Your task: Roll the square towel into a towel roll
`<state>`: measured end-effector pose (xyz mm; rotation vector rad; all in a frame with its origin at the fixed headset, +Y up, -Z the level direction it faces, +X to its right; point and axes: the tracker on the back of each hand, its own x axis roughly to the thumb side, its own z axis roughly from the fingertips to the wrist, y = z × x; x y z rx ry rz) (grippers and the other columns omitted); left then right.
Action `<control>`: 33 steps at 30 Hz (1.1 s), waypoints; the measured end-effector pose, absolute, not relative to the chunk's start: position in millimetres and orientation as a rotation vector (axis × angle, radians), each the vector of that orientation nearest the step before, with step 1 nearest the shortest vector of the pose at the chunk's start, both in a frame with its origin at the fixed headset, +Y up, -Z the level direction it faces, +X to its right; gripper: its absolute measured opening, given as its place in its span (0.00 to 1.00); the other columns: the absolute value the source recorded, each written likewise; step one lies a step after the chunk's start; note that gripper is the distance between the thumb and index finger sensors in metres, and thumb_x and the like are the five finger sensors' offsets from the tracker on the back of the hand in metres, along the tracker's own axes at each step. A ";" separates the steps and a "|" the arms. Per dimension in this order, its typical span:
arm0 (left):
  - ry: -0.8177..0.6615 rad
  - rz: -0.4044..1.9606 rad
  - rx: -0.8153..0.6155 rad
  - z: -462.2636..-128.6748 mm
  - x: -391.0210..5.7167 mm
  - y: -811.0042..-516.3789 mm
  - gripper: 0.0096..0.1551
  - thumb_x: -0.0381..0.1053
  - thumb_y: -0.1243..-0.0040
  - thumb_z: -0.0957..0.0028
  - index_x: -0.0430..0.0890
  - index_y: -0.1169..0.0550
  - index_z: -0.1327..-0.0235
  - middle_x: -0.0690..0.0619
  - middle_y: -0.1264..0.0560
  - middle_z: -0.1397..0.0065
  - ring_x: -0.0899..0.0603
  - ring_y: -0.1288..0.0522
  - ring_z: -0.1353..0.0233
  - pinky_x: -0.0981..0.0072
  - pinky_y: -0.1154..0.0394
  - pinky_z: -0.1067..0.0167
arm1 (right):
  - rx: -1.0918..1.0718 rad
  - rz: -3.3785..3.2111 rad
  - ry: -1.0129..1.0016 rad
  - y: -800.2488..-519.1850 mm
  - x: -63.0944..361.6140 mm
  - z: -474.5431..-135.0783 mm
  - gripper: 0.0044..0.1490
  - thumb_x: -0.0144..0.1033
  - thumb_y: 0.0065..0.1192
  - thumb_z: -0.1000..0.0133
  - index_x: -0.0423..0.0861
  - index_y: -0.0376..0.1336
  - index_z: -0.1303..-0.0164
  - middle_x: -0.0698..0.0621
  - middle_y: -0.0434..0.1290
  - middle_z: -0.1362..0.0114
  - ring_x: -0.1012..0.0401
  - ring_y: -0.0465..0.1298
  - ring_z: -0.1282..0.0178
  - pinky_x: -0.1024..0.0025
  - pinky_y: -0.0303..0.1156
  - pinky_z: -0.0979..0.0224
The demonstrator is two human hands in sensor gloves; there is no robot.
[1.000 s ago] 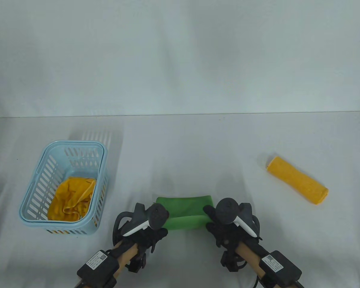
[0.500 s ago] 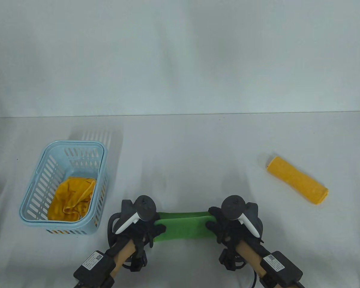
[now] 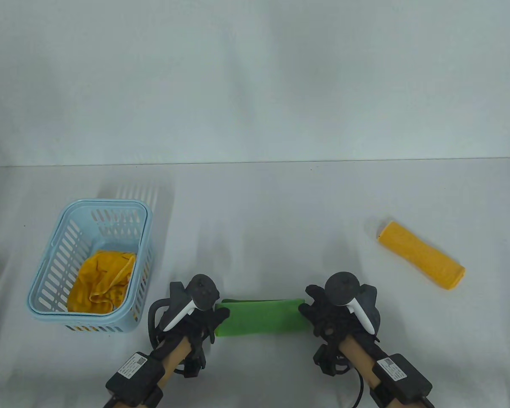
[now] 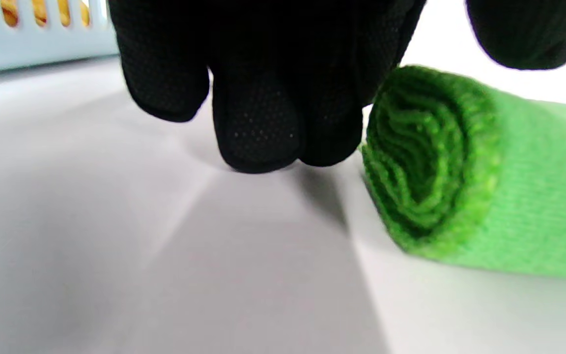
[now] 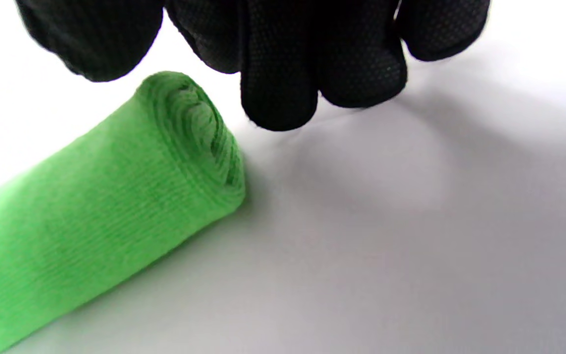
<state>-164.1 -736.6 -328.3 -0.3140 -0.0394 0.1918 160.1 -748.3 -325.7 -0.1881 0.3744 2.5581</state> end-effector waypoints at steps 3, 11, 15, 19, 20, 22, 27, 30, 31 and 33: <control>-0.046 0.176 -0.292 -327.3 -164.3 -733.9 0.45 0.70 0.43 0.63 0.54 0.30 0.29 0.57 0.20 0.33 0.45 0.17 0.37 0.46 0.25 0.34 | -0.186 2.558 0.363 -745.6 160.8 -325.1 0.45 0.60 0.63 0.62 0.58 0.59 0.33 0.54 0.77 0.38 0.51 0.74 0.36 0.45 0.67 0.31; -0.078 0.128 -0.203 -321.3 -159.4 -721.3 0.47 0.71 0.43 0.64 0.55 0.31 0.27 0.55 0.24 0.28 0.42 0.20 0.31 0.44 0.28 0.32 | -0.156 2.590 0.315 -737.1 160.5 -323.2 0.46 0.60 0.64 0.63 0.59 0.58 0.32 0.54 0.72 0.31 0.50 0.70 0.29 0.44 0.64 0.28; -0.107 0.097 -0.140 -316.2 -155.7 -711.5 0.48 0.71 0.43 0.64 0.56 0.32 0.27 0.55 0.26 0.25 0.41 0.23 0.28 0.42 0.29 0.30 | -0.128 2.613 0.290 -731.9 158.9 -321.6 0.47 0.60 0.64 0.63 0.60 0.56 0.31 0.55 0.69 0.28 0.49 0.67 0.25 0.43 0.62 0.26; -0.130 0.077 -0.078 -310.4 -153.2 -700.1 0.49 0.72 0.42 0.65 0.56 0.33 0.26 0.54 0.28 0.23 0.40 0.25 0.26 0.41 0.31 0.29 | -0.055 2.653 0.262 -724.8 153.4 -318.2 0.49 0.60 0.66 0.63 0.61 0.53 0.30 0.56 0.62 0.23 0.48 0.61 0.20 0.41 0.57 0.23; -0.135 0.073 -0.060 -308.7 -153.0 -696.3 0.49 0.72 0.42 0.65 0.56 0.33 0.26 0.54 0.28 0.23 0.40 0.25 0.25 0.41 0.31 0.29 | -0.028 2.666 0.252 -722.7 151.1 -316.8 0.50 0.60 0.66 0.63 0.62 0.52 0.29 0.56 0.61 0.22 0.48 0.59 0.19 0.41 0.56 0.22; -0.139 0.073 -0.025 -306.0 -153.2 -689.8 0.50 0.72 0.42 0.65 0.56 0.33 0.26 0.54 0.29 0.22 0.39 0.26 0.25 0.40 0.32 0.29 | 0.026 2.689 0.237 -718.9 146.0 -314.0 0.51 0.59 0.66 0.63 0.62 0.51 0.29 0.57 0.58 0.21 0.49 0.56 0.17 0.40 0.54 0.21; -0.135 0.088 0.066 -300.2 -158.2 -670.7 0.50 0.72 0.42 0.65 0.57 0.34 0.25 0.54 0.30 0.22 0.39 0.27 0.24 0.39 0.33 0.28 | 0.199 2.751 0.209 -710.2 121.0 -304.3 0.52 0.59 0.66 0.63 0.62 0.49 0.28 0.58 0.54 0.19 0.49 0.52 0.15 0.39 0.51 0.20; -0.134 0.106 0.100 -297.5 -162.1 -662.7 0.50 0.72 0.42 0.65 0.57 0.34 0.25 0.54 0.30 0.21 0.39 0.28 0.23 0.39 0.33 0.28 | 0.342 2.827 0.255 -709.7 96.0 -300.0 0.53 0.60 0.66 0.63 0.62 0.47 0.28 0.58 0.53 0.19 0.49 0.51 0.14 0.39 0.50 0.19; -0.134 0.112 0.104 -296.9 -163.1 -661.4 0.50 0.72 0.42 0.65 0.56 0.34 0.25 0.54 0.30 0.21 0.39 0.28 0.23 0.39 0.33 0.28 | 0.373 2.852 0.288 -711.1 87.9 -300.3 0.53 0.60 0.65 0.63 0.62 0.47 0.28 0.58 0.53 0.18 0.49 0.51 0.14 0.39 0.50 0.19; -0.135 0.126 0.111 -295.7 -165.0 -658.9 0.50 0.72 0.42 0.65 0.56 0.34 0.25 0.53 0.30 0.21 0.38 0.28 0.23 0.39 0.33 0.28 | 0.414 2.898 0.361 -715.7 71.4 -302.6 0.54 0.61 0.65 0.63 0.62 0.46 0.27 0.58 0.51 0.18 0.49 0.50 0.14 0.39 0.50 0.19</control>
